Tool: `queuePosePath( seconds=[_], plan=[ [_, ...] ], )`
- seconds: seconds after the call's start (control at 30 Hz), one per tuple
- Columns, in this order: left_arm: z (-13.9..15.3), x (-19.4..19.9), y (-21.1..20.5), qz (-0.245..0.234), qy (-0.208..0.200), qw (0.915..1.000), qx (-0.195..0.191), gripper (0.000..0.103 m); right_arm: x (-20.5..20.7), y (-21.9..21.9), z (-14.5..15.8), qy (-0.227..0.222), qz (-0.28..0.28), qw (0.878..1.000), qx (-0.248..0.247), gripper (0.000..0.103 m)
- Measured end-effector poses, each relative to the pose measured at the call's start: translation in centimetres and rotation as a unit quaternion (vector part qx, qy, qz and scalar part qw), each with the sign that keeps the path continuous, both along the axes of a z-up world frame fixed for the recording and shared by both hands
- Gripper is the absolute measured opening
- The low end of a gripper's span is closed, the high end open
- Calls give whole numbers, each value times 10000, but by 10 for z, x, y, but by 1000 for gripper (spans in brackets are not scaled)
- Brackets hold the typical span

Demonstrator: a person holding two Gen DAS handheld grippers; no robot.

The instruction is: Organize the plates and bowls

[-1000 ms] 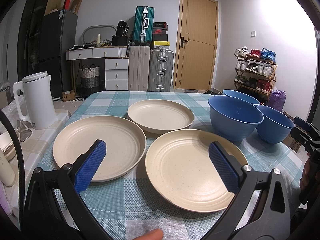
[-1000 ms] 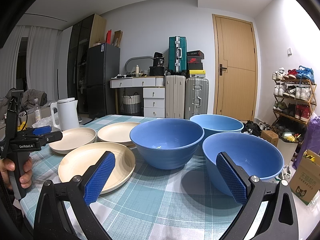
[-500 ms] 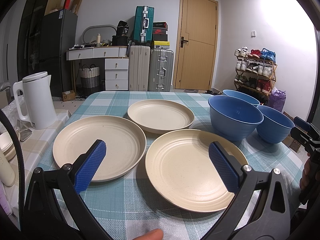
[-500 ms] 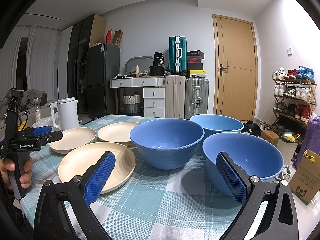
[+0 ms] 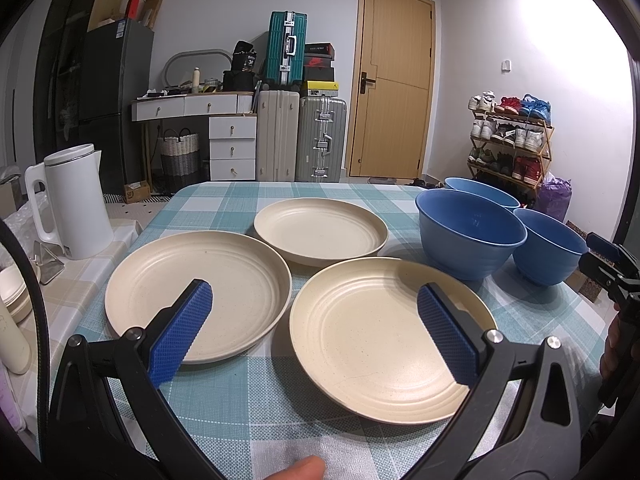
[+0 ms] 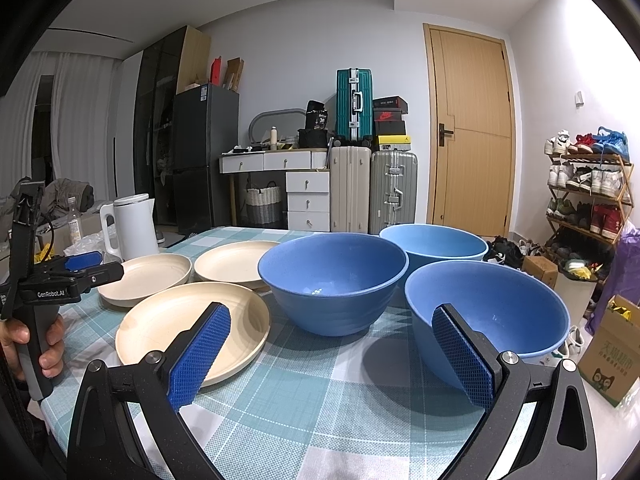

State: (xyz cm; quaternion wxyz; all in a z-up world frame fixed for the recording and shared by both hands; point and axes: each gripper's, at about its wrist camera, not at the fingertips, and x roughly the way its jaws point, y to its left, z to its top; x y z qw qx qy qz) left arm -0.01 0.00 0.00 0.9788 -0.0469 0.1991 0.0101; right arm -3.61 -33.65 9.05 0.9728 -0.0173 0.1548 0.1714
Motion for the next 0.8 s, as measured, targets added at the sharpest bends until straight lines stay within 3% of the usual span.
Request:
queuePosePath(
  seconds=[0.5,0.8],
  plan=[
    [-7,10,15,81,253,9994,-227,102,17,5,-6,417,-158,9988,-218,103],
    [2,4,21,188,291,9994,-80,102,17,18,3,497,9,9982,-333,103]
  ],
)
